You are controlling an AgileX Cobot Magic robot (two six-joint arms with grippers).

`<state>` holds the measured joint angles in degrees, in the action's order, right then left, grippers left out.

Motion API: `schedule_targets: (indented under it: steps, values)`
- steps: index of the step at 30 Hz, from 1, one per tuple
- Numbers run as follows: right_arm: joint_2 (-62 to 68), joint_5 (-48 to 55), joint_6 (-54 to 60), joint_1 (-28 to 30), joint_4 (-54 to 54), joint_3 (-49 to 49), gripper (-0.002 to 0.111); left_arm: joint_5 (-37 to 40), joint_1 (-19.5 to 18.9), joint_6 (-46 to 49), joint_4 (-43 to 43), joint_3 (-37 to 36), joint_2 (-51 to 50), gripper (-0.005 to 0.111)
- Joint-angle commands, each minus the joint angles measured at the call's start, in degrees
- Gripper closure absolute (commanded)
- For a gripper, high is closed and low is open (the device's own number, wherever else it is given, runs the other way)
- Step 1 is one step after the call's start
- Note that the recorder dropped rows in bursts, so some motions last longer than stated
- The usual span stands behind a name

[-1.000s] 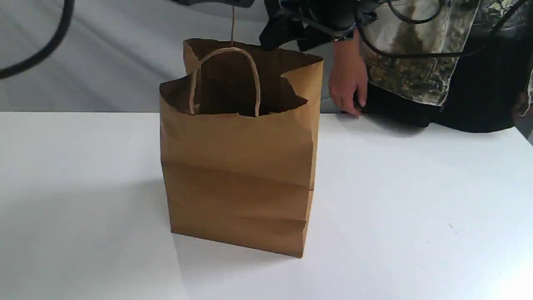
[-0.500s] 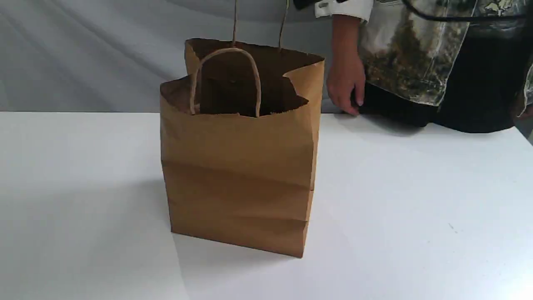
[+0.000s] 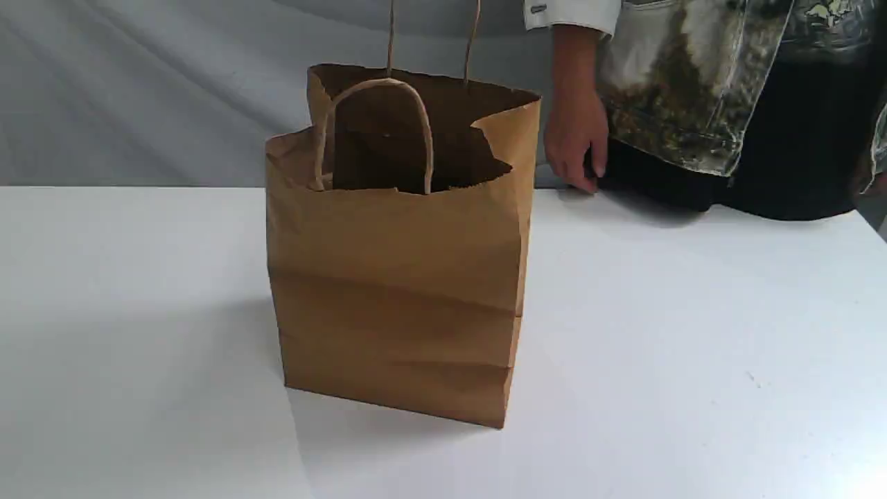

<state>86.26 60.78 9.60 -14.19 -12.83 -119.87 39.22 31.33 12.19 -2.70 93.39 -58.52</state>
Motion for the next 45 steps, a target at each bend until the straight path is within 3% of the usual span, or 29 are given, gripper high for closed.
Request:
schedule_targets:
  steps: [1, 9, 15, 22, 30, 37, 45]
  values:
    - [-4.1, 0.3, -0.7, 0.4, 1.1, -0.1, 0.048, -0.5, 0.2, -4.0, -2.8, -4.1, 5.6, 0.04]
    - [-14.0, 1.6, -0.6, 0.4, 5.9, 3.0, 0.048, -1.7, 0.2, -12.8, -7.9, -16.0, 17.8, 0.04]
    - [-26.7, -1.1, -0.6, 0.4, 12.8, 16.1, 0.048, -7.4, 0.2, -16.6, -9.0, -27.3, 26.2, 0.04]
    - [-43.8, -16.0, -2.4, 0.4, 21.3, 34.8, 0.048, -19.9, 0.1, -16.6, -10.0, -44.4, 32.3, 0.04]
    - [-55.7, -18.1, -18.4, 0.4, 40.4, 53.4, 0.048, -28.9, -0.1, -17.2, -10.0, -61.5, 33.0, 0.044]
    - [-60.9, -20.7, -23.5, 0.4, 42.0, 66.8, 0.049, -33.4, -0.1, -22.5, -9.5, -72.2, 33.0, 0.045]
    - [-61.3, -25.2, -31.4, 0.4, 45.1, 85.6, 0.049, -37.4, -0.1, -22.4, -10.1, -80.8, 33.0, 0.045]
